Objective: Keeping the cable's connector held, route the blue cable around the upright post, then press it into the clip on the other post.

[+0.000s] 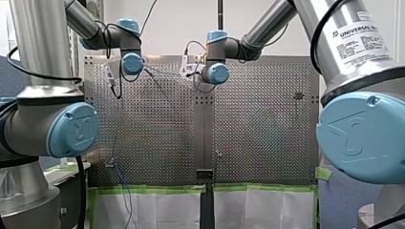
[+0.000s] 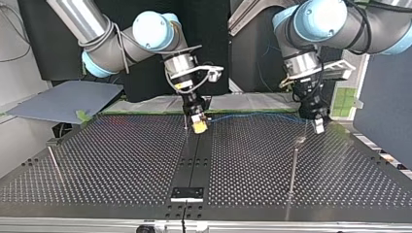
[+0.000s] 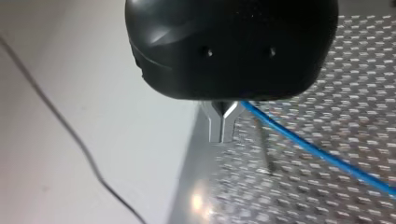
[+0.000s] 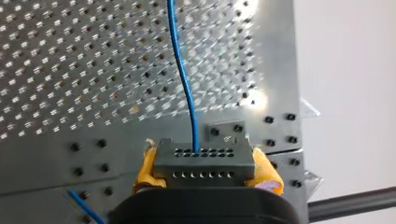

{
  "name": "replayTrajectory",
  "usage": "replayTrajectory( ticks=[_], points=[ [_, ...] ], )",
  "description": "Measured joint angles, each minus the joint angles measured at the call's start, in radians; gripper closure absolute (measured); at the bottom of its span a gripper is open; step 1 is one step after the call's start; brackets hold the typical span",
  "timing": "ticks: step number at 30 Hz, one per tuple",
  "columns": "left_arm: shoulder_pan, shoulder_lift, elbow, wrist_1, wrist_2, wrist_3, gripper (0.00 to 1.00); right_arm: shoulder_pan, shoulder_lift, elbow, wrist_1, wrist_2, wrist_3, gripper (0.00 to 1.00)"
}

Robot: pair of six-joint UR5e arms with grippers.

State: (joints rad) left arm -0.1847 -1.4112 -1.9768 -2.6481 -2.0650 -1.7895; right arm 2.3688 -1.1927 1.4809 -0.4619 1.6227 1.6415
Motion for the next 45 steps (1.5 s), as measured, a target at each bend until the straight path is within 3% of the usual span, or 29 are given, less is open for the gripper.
replayTrajectory(
  ticks=[7,13,19,23,32,45],
  points=[
    [0.019,0.068,0.05,-0.069,0.047,0.0,1.0,0.012,0.001,-0.076,0.064,-0.017,-0.001,1.0],
    [0.033,0.046,0.1,-0.117,0.081,0.005,1.0,0.014,0.001,-0.133,0.083,-0.017,0.002,1.0],
    [0.047,0.05,0.161,-0.143,0.107,0.01,1.0,0.011,0.001,-0.195,0.094,-0.03,0.028,1.0],
    [0.061,0.048,0.195,-0.148,0.126,0.004,1.0,0.011,0.001,-0.237,0.104,-0.033,0.034,1.0],
    [0.095,-0.017,0.263,-0.151,0.17,-0.01,1.0,0.003,0.019,-0.301,0.102,-0.036,0.067,1.0],
    [0.147,-0.138,0.297,-0.15,0.234,-0.029,1.0,0.002,0.111,-0.387,0.105,-0.046,0.074,1.0]
  ],
)
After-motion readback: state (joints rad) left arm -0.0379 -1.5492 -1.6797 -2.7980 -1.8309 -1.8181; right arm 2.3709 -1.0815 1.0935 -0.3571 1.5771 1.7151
